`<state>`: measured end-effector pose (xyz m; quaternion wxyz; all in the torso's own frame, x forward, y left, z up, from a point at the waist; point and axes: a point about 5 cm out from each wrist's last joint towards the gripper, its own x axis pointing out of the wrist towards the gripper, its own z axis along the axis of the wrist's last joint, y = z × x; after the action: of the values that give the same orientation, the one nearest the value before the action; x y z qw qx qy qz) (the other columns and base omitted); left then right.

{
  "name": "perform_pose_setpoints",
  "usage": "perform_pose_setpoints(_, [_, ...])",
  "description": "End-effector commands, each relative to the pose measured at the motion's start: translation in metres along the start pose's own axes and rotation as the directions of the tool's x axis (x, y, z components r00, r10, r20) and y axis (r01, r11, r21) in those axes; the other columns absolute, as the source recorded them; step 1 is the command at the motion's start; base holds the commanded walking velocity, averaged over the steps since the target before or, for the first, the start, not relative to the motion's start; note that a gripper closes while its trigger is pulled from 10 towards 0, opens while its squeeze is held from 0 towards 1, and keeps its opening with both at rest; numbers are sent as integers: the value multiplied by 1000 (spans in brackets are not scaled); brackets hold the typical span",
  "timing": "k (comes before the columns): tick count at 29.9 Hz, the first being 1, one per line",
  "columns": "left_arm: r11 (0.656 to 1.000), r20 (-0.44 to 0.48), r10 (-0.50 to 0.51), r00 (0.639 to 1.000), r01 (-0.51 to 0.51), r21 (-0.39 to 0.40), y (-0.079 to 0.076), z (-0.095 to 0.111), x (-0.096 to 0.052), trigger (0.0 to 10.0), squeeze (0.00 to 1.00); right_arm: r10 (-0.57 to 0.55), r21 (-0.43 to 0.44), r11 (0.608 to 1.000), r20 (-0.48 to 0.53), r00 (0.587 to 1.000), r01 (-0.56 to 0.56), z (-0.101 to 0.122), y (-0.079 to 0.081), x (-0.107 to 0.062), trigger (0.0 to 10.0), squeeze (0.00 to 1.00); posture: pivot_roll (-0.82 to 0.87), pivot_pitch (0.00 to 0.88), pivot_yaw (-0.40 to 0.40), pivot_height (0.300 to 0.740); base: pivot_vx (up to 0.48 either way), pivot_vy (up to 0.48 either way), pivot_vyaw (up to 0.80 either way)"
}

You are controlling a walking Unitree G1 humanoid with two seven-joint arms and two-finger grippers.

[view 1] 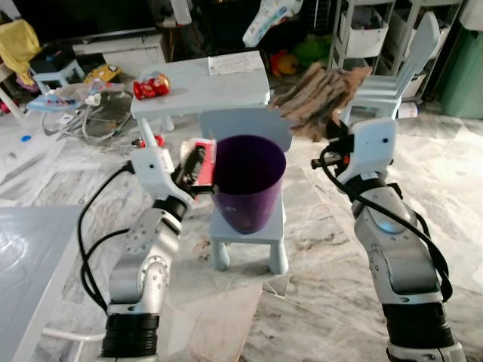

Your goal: Picking trash to rubbish bin

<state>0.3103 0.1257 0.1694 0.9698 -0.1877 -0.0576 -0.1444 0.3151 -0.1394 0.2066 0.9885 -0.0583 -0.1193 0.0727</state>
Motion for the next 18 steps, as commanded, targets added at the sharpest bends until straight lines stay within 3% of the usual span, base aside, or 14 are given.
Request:
perform_pose_setpoints(1, [1000, -2, -8, 1000, 8, 13, -2, 0, 0, 2863, 0, 9, -5, 1000, 25, 1000, -9, 5, 1, -1, 10000, 0, -75, 79, 79, 740, 292, 0, 0])
perform_pose_setpoints(9, [1000, -7, -4, 1000, 4, 19, -1, 0, 1, 2980, 0, 37, -20, 999, 41, 998, -36, 7, 4, -2, 10000, 0, -76, 80, 80, 740, 292, 0, 0])
perform_pose_setpoints(18, [1000, -14, -1, 1000, 1, 25, -1, -1, 0, 3020, 0, 54, -13, 999, 53, 997, -53, 8, 8, -3, 10000, 0, -75, 79, 83, 740, 290, 0, 539])
